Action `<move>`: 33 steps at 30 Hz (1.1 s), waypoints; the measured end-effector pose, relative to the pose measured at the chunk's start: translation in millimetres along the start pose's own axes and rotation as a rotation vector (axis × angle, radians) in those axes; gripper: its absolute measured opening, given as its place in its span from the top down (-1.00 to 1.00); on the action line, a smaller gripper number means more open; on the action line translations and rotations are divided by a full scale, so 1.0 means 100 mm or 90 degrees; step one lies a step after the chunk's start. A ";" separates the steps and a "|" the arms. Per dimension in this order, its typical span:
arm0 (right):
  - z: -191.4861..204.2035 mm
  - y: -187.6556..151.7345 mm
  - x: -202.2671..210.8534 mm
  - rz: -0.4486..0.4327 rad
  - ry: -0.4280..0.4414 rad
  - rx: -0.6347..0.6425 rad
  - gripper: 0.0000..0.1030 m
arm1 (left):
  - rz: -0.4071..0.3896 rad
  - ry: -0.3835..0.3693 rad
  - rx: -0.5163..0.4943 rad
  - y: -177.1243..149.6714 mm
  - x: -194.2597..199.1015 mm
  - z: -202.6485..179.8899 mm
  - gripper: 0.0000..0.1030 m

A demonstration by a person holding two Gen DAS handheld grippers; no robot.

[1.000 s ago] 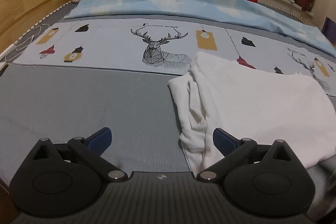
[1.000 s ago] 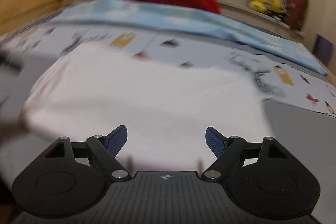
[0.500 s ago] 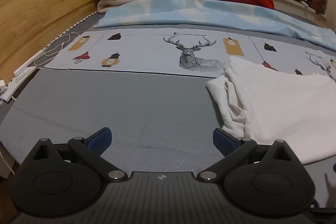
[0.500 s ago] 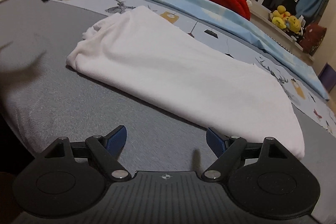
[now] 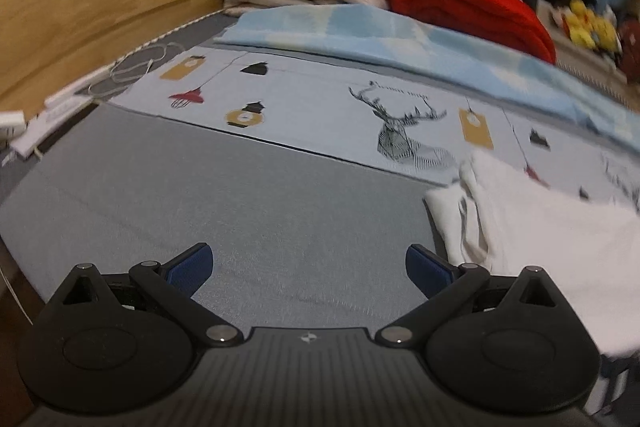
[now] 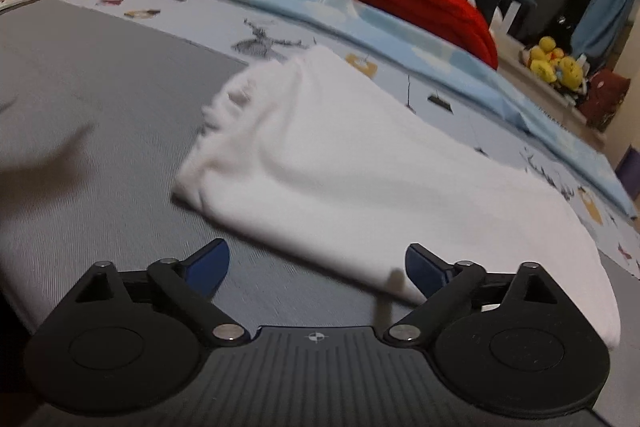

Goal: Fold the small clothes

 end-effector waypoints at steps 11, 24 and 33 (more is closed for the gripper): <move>0.43 0.28 -0.17 -0.105 -0.129 0.115 -0.88 | 0.033 -0.038 0.037 0.04 -0.08 0.09 -0.99; 0.50 0.35 -0.14 -0.097 -0.031 0.122 -0.94 | 0.055 -0.067 0.047 0.03 -0.12 0.05 -0.99; 0.18 0.14 -0.06 -0.085 -0.094 0.258 -0.97 | 0.071 -0.127 0.082 0.04 -0.11 0.08 -0.99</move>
Point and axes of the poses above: each gripper's, at about its wrist camera, not at the fingertips, and x roughly against the way its jaws point, z to its left, y to its top, the point moved 4 cm from there along -x, roughly the way its jaws point, and after that the axes turned 13 degrees about z, right-handed, at the moved point
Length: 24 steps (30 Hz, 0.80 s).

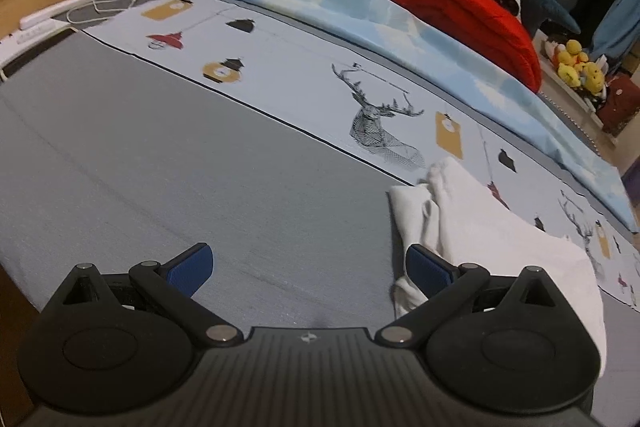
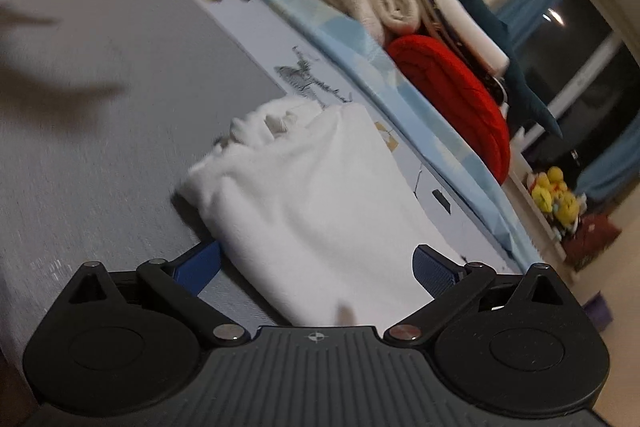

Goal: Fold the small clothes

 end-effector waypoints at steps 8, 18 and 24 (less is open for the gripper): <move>0.09 0.36 -0.19 -0.002 0.009 -0.016 -0.96 | 0.000 0.011 -0.001 -0.01 -0.02 -0.01 -0.99; 0.34 0.32 -0.28 -0.018 0.012 0.035 0.80 | 0.007 0.030 -0.005 0.01 -0.09 0.00 -0.99; -0.08 0.51 -0.28 0.035 0.151 -0.124 0.84 | 0.026 0.076 0.038 0.10 -0.25 0.14 -0.99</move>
Point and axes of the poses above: each gripper's, at about its wrist camera, not at the fingertips, and x roughly against the way its jaws point, z to its left, y to its top, the point moved 4 cm from there along -x, roughly the way its jaws point, and after that the axes turned 13 degrees about z, right-handed, at the moved point
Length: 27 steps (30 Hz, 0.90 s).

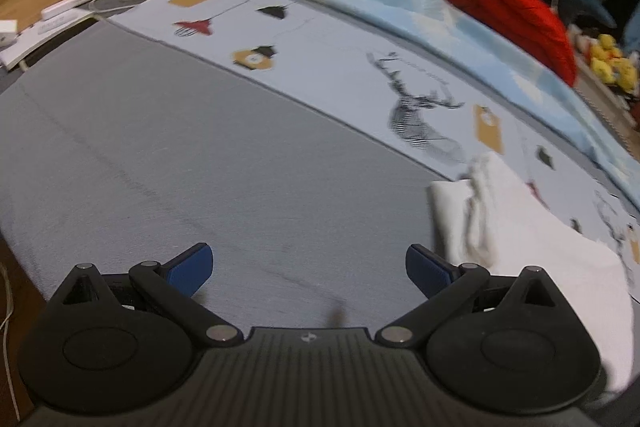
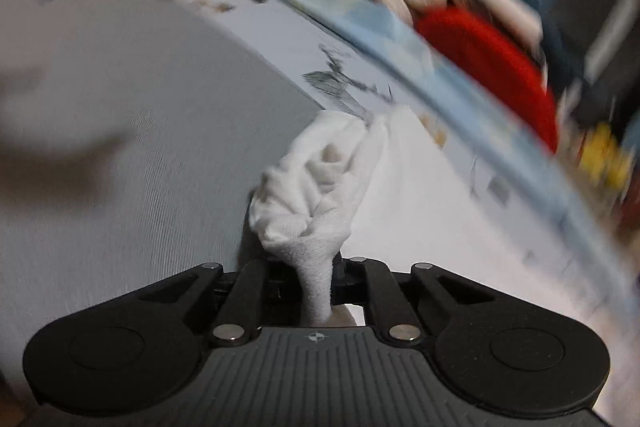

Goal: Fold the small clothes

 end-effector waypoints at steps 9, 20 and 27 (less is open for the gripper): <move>-2.27 -0.01 0.54 -0.101 0.157 -0.489 0.85 | 0.056 -0.004 0.058 0.04 -0.24 -0.13 -0.99; -3.31 -2.73 0.00 -0.069 0.195 -1.041 0.84 | 0.067 0.037 -0.075 -0.21 -0.43 -0.94 -0.99; -3.29 -2.69 0.22 -0.079 0.202 -1.017 0.81 | 0.077 0.046 -0.084 -0.22 -0.51 -1.06 -0.99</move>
Point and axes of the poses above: each gripper's, at about its wrist camera, not at the fingertips, and x roughly against the way its jaws point, z to its left, y to its top, the point moved 4 cm from there along -x, roughly the way its jaws point, and after that the axes turned 13 degrees about z, right-handed, at the moved point
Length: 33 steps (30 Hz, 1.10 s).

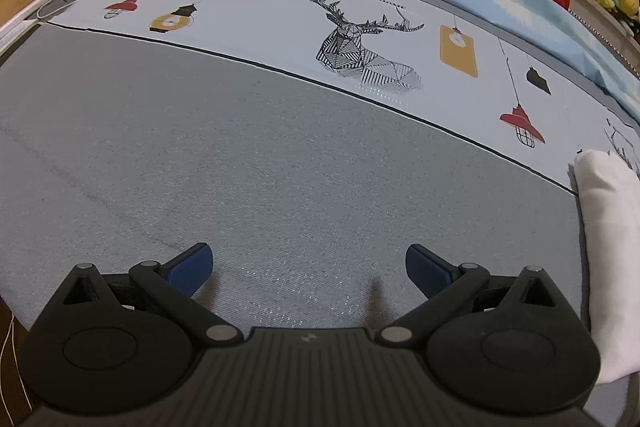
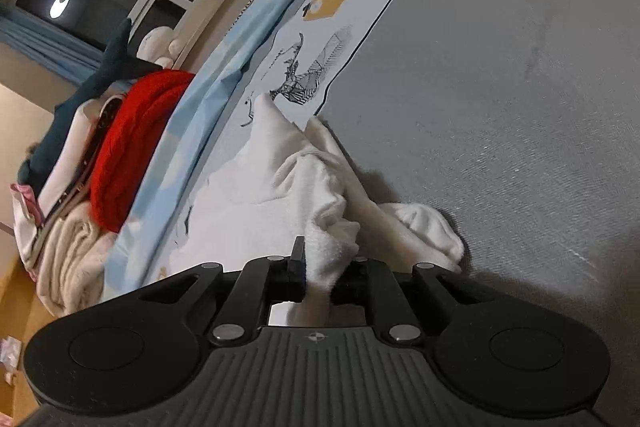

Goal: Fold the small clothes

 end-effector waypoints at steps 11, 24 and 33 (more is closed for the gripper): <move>0.13 0.04 0.27 -0.013 -0.049 0.083 0.86 | -0.003 -0.006 -0.002 0.00 0.01 -0.04 -0.99; -0.04 -0.07 0.66 -0.105 -0.255 0.101 -0.41 | -0.077 -0.088 -0.052 0.01 0.22 -0.29 -0.99; -0.33 -0.19 0.32 0.062 -0.026 -0.020 -0.41 | -0.052 -0.305 -0.223 0.36 0.15 -1.50 -0.99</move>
Point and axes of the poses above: each gripper's, at about its wrist camera, not at the fingertips, and x roughly against the way its jaws point, z to its left, y to its top, the point moved 4 cm from there along -x, roughly the way its jaws point, and after that the axes turned 13 degrees about z, right-handed, at the moved point
